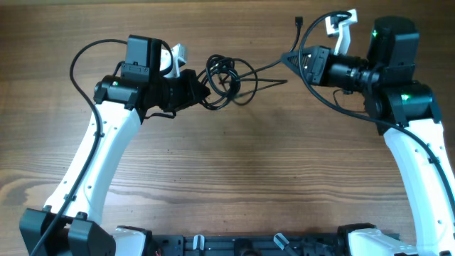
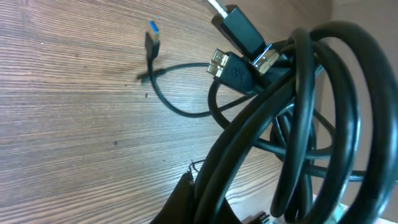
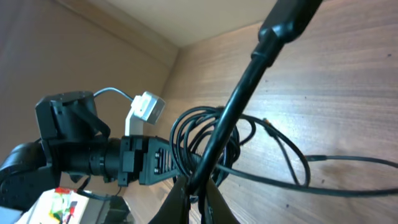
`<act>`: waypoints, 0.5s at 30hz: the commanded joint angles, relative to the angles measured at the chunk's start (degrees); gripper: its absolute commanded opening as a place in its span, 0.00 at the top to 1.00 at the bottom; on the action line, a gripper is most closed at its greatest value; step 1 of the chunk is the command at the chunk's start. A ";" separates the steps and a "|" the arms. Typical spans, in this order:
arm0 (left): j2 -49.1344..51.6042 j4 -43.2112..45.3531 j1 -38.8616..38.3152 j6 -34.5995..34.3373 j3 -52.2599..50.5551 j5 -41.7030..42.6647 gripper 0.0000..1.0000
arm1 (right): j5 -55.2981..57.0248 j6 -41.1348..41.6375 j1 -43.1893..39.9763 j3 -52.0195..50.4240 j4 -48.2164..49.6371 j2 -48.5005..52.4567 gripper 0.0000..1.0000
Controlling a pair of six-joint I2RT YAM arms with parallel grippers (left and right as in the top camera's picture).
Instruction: Untangle cables
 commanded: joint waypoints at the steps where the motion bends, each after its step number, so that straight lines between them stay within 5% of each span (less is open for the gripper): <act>1: -0.11 -0.70 1.62 -0.02 -0.76 -5.81 0.96 | 4.07 -2.47 0.76 0.15 -1.36 -1.18 0.96; 6: -0.11 -0.72 1.62 0.11 -0.76 -5.77 0.96 | 8.61 -3.19 5.40 0.15 -1.90 2.56 0.94; 8: -0.11 -0.70 1.62 0.11 -0.76 -5.07 0.96 | 8.59 -2.95 6.38 0.15 -1.51 4.09 0.84; 15: -0.11 2.69 1.62 0.11 -0.76 1.62 0.96 | 10.45 -2.93 12.33 0.15 -1.14 9.14 0.93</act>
